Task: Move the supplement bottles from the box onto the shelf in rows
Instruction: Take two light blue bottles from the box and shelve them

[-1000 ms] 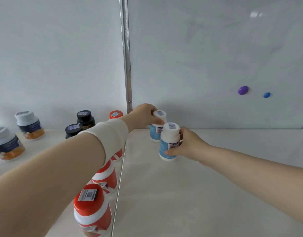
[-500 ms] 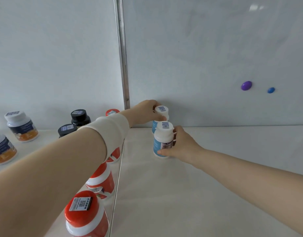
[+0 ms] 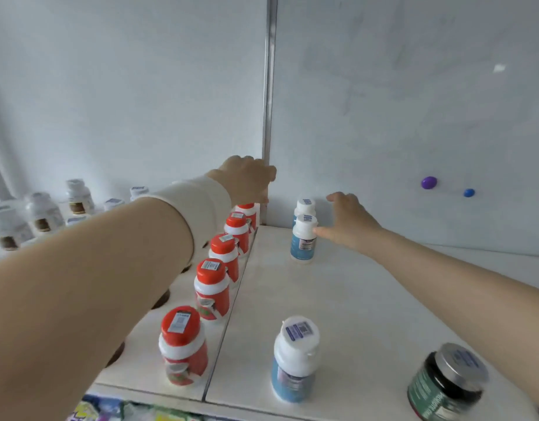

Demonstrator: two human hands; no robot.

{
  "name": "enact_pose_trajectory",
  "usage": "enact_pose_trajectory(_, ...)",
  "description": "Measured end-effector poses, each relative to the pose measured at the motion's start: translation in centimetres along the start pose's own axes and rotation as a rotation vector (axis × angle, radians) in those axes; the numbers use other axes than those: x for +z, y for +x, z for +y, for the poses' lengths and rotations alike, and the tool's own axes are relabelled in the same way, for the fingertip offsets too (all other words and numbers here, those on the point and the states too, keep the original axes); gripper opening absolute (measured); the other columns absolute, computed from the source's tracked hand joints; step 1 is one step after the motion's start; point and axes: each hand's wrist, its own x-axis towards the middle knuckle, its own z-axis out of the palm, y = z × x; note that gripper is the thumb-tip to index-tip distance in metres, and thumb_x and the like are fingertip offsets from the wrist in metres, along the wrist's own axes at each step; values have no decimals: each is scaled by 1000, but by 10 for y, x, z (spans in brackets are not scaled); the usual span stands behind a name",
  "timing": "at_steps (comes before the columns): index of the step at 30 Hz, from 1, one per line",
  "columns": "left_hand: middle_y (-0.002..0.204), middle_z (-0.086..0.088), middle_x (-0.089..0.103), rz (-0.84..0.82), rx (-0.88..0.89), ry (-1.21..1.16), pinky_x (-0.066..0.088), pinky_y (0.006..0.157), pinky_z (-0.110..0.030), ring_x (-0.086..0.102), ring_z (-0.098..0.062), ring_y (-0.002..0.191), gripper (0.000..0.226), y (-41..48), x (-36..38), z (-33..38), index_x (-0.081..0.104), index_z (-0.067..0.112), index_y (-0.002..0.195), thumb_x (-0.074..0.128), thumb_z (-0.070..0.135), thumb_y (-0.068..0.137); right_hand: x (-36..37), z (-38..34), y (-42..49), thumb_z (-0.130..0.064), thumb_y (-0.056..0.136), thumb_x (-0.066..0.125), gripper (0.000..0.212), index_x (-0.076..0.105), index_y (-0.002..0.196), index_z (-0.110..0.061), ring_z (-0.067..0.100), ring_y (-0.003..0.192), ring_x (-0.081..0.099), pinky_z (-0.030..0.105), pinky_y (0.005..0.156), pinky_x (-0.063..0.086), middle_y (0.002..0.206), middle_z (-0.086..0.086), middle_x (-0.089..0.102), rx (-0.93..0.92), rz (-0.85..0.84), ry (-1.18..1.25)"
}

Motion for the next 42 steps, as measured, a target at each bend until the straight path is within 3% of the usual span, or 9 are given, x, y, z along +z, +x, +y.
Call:
enact_pose_trajectory(4,129,-7,53,29,-43,259,41,93,-33,51,-25,117,48,-67,-20,-15,40,15,135,49,39,94,2,-41,-32,-30,86,61,57,37,132,-6,33,122,43,37,96,39,129,15,40,-138,31,-182)
enact_pose_trajectory(11,120,-6,55,-52,-233,397,39,87,-29,53,-23,110,39,-201,-39,-77,45,13,128,47,33,95,34,-169,-83,-32,90,54,51,38,131,-7,32,119,44,39,92,41,129,15,44,-427,30,-292)
enact_pose_trajectory(22,134,-10,48,-303,-620,435,38,100,-35,48,-27,123,53,-489,-33,-261,34,11,138,47,37,95,163,-466,-180,-26,94,43,47,32,137,-8,33,126,38,42,100,35,139,16,35,-865,-56,-321)
enact_pose_trajectory(29,128,-8,53,-486,-868,347,40,96,-34,53,-26,118,42,-675,30,-368,41,11,131,45,33,96,286,-631,-262,-30,94,46,52,31,138,-8,33,129,36,42,103,34,140,16,36,-1103,-208,-333)
enact_pose_trajectory(42,133,-11,51,-750,-1029,68,41,98,-35,50,-27,123,48,-840,236,-496,42,9,133,51,36,94,544,-777,-269,-37,93,47,54,32,138,-11,27,133,33,40,108,30,141,11,37,-1348,-445,-472)
